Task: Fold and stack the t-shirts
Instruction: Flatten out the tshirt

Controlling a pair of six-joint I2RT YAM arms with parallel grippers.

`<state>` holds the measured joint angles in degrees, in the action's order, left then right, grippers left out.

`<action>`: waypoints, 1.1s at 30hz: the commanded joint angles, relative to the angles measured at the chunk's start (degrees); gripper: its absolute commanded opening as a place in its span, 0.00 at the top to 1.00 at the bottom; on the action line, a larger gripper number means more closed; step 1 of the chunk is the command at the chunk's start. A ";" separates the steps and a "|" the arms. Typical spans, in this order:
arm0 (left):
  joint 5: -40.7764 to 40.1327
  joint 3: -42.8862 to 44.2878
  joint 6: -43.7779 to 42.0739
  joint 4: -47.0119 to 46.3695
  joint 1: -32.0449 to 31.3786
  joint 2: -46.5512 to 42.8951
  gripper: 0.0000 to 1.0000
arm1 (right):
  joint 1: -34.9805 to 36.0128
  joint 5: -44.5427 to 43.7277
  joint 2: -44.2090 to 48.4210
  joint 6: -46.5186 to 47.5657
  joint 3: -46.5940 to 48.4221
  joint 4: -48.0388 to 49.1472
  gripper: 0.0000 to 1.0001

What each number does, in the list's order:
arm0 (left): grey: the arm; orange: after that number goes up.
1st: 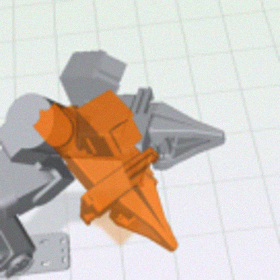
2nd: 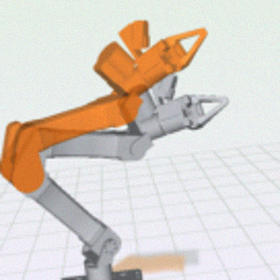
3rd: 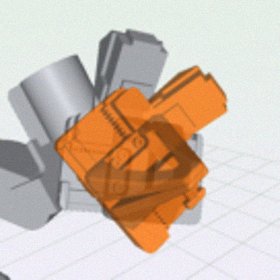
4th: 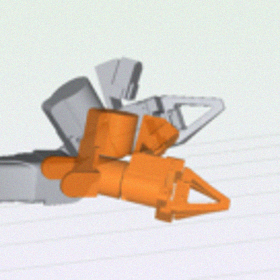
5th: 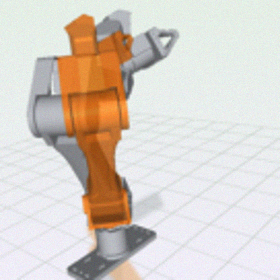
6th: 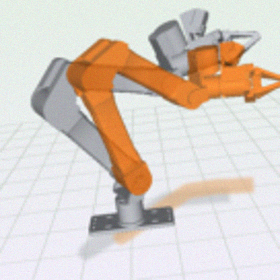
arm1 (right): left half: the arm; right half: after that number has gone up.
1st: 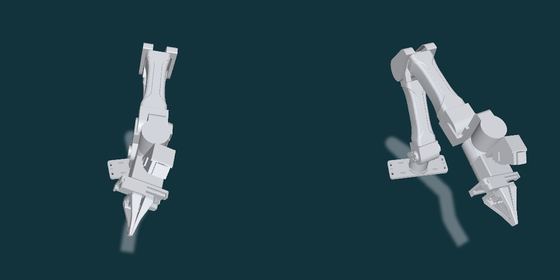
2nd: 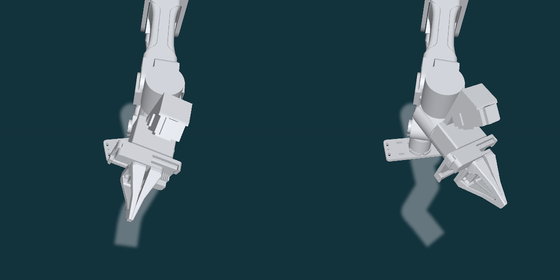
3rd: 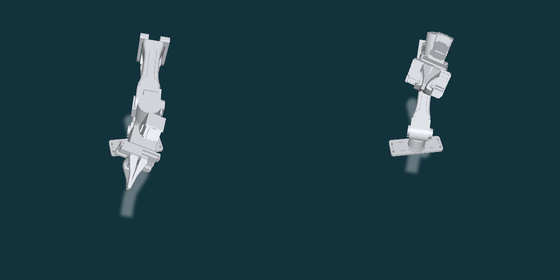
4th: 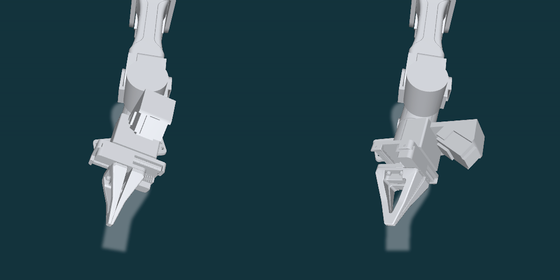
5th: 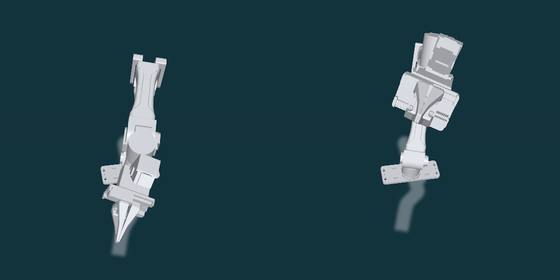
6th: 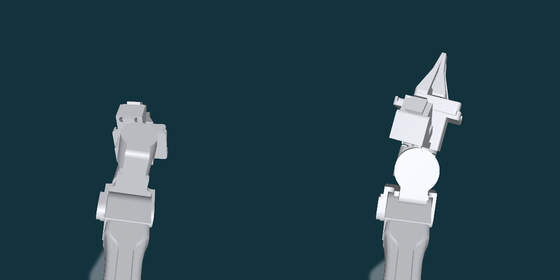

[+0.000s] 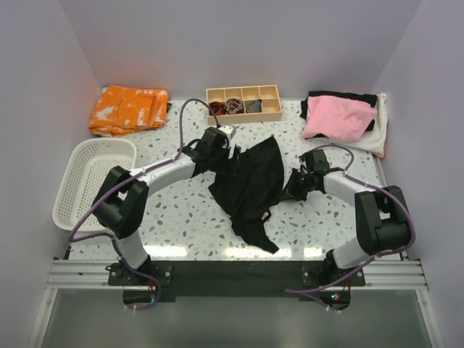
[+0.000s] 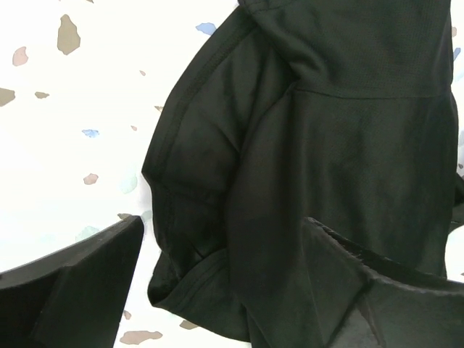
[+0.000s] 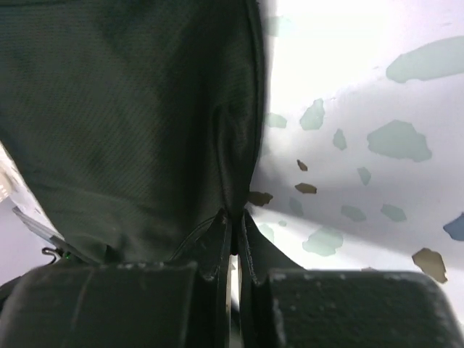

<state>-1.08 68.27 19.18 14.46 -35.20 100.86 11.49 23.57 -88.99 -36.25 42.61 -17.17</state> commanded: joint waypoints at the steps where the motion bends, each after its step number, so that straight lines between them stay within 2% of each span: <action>1: -1.72 -0.59 1.65 -0.75 1.01 -0.13 0.29 | -0.24 -4.21 9.85 4.41 4.40 -5.14 1.00; 2: -2.17 -0.77 1.74 -0.75 1.10 -0.57 0.40 | -0.32 -9.72 11.89 5.65 5.98 -9.94 1.00; 4: -3.48 -1.47 2.18 -0.57 1.36 -1.19 0.44 | -0.32 -15.72 17.67 8.72 11.25 -14.54 1.00; 5: -4.01 -1.56 2.18 -0.40 1.45 -1.89 0.43 | -0.32 -21.67 19.10 9.87 13.18 -18.56 1.00; 8: -5.16 -1.82 2.18 -0.31 1.54 -2.51 0.33 | -0.32 -28.65 23.67 12.43 20.48 -24.55 1.00; 9: -5.07 -1.82 2.18 -0.57 1.63 -2.60 0.27 | -0.32 -31.28 24.38 12.87 23.54 -25.62 1.00; 11: -4.90 -1.48 2.09 -1.01 1.63 -2.34 0.19 | -0.32 -32.88 26.05 14.10 27.76 -27.90 1.00; 15: -1.22 -0.16 2.53 -2.24 1.63 -0.32 0.13 | -0.32 -38.05 27.03 15.33 33.67 -31.25 1.00; 19: 2.38 0.64 4.28 -4.35 1.71 2.84 0.12 | -0.32 -46.40 26.41 15.68 36.40 -34.69 1.00; 28: 7.06 0.99 5.34 -10.15 1.28 7.33 0.09 | -0.32 -47.22 26.59 15.60 36.76 -34.78 1.00; 33: 7.67 1.60 5.52 -16.82 0.31 8.56 0.09 | -0.32 -45.81 26.33 15.51 35.53 -33.90 1.00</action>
<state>4.75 67.20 23.55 6.61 -34.15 109.01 11.44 -21.58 -62.63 -21.50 77.23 -51.90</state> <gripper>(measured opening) 0.908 0.023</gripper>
